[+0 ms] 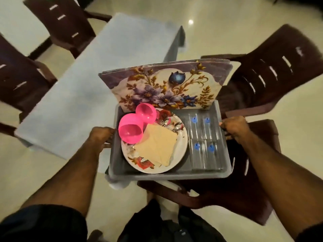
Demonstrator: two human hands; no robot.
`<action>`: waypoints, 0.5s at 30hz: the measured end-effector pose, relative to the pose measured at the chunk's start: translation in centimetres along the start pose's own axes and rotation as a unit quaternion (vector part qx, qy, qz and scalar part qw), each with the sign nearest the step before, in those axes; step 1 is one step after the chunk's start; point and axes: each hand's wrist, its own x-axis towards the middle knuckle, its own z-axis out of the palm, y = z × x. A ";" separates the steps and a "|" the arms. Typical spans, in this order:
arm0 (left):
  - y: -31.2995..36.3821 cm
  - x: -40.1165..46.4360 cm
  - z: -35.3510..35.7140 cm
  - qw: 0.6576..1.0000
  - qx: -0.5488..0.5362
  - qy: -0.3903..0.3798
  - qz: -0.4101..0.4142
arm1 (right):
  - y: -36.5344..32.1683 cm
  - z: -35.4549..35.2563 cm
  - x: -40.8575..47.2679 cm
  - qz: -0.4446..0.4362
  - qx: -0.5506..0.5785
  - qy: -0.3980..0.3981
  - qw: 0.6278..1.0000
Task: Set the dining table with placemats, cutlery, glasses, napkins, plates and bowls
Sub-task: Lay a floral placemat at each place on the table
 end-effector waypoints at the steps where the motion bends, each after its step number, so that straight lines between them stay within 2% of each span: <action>1: 0.6 0.7 1.4 1.000 0.019 -0.008 0.006 | 1.2 -0.4 0.3 0.016 0.006 0.009 1.000; 6: 1.5 6.8 6.2 0.997 0.074 -0.025 0.002 | 7.6 -0.7 2.2 0.105 0.012 0.081 0.991; 8: 0.1 12.4 8.1 0.994 0.106 -0.031 0.004 | 9.2 0.2 2.4 0.122 -0.058 0.109 0.985; 11: 0.8 11.1 10.6 0.980 0.197 -0.003 0.010 | 10.6 1.7 2.1 0.167 -0.143 0.162 0.962; 13: 0.8 9.9 12.3 0.974 0.226 0.005 0.021 | 12.0 2.8 2.5 0.183 -0.144 0.158 0.960; 15: -0.6 11.4 13.7 0.973 0.230 -0.020 0.008 | 14.3 3.8 4.2 0.190 -0.116 0.127 0.967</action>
